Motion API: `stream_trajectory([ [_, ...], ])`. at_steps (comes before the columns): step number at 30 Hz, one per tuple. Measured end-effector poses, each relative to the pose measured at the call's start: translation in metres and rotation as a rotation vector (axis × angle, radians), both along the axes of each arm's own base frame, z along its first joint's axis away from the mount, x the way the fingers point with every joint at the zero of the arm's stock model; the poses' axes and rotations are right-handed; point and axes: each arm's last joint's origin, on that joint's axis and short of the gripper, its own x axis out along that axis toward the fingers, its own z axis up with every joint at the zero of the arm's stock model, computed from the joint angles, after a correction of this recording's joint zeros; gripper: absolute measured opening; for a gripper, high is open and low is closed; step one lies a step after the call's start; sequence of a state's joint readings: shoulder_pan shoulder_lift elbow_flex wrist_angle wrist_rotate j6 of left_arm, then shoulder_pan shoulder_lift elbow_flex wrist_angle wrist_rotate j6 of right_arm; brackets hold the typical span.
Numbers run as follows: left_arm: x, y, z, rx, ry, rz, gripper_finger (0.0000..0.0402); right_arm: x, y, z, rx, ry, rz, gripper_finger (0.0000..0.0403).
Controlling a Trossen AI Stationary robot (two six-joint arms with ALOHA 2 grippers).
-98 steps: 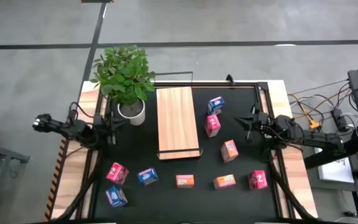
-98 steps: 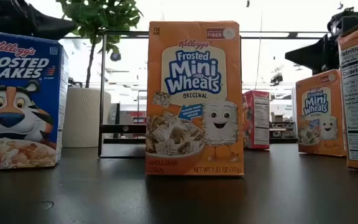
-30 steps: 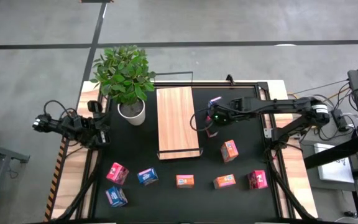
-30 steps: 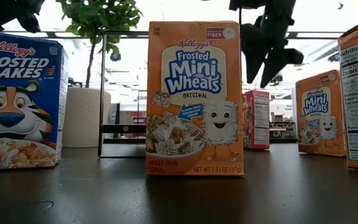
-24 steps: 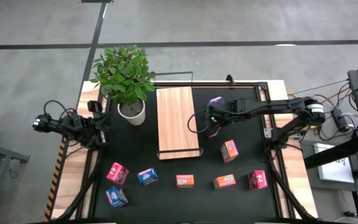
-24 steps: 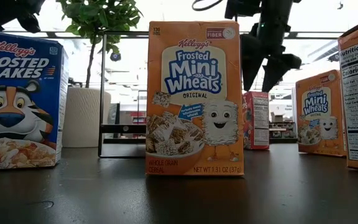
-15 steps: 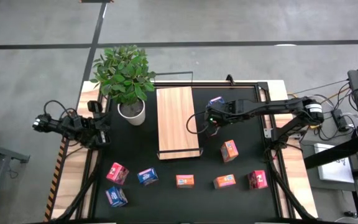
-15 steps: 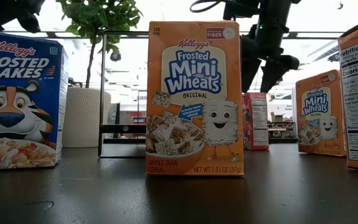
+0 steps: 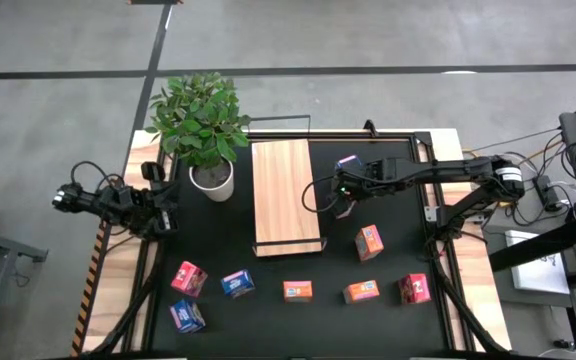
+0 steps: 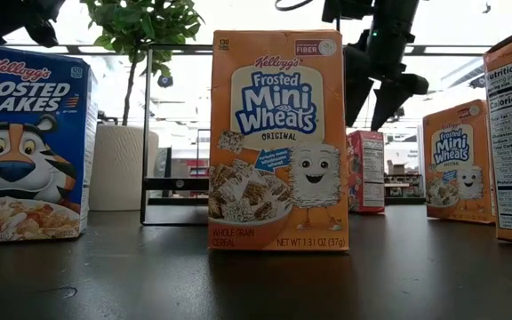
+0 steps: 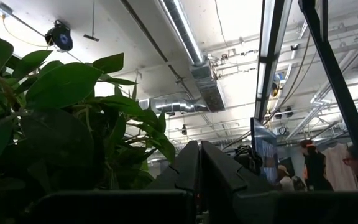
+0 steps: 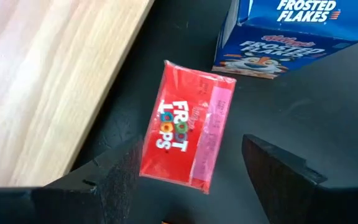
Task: Stack cereal on shelf
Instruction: Put the top red cereal box on the shelf
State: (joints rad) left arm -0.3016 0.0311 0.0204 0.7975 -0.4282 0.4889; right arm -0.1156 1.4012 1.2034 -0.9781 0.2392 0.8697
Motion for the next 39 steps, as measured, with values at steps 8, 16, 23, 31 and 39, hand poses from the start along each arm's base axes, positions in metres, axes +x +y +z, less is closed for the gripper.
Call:
stream_trajectory([
  [8, 0.000, 0.000, 0.000, -0.001, 0.001, 0.001, 0.0000, 0.002, 0.001, -0.007, 0.004, -0.005, -0.002, 0.0267],
  [16, 0.000, 0.000, 0.000, -0.005, 0.004, 0.005, 0.0000, 0.003, 0.001, -0.014, 0.002, -0.024, -0.004, 0.0255],
  [23, 0.000, 0.000, 0.000, -0.004, 0.004, 0.005, 0.0000, 0.003, 0.001, -0.015, 0.003, -0.022, -0.004, 0.0204],
  [31, 0.000, 0.000, 0.000, -0.004, 0.004, 0.005, 0.0000, 0.003, 0.001, -0.015, 0.003, -0.022, -0.004, 0.0168],
  [39, 0.000, 0.000, 0.000, -0.004, 0.005, 0.005, 0.0000, 0.002, 0.002, 0.013, 0.032, -0.084, 0.021, 0.0165],
])
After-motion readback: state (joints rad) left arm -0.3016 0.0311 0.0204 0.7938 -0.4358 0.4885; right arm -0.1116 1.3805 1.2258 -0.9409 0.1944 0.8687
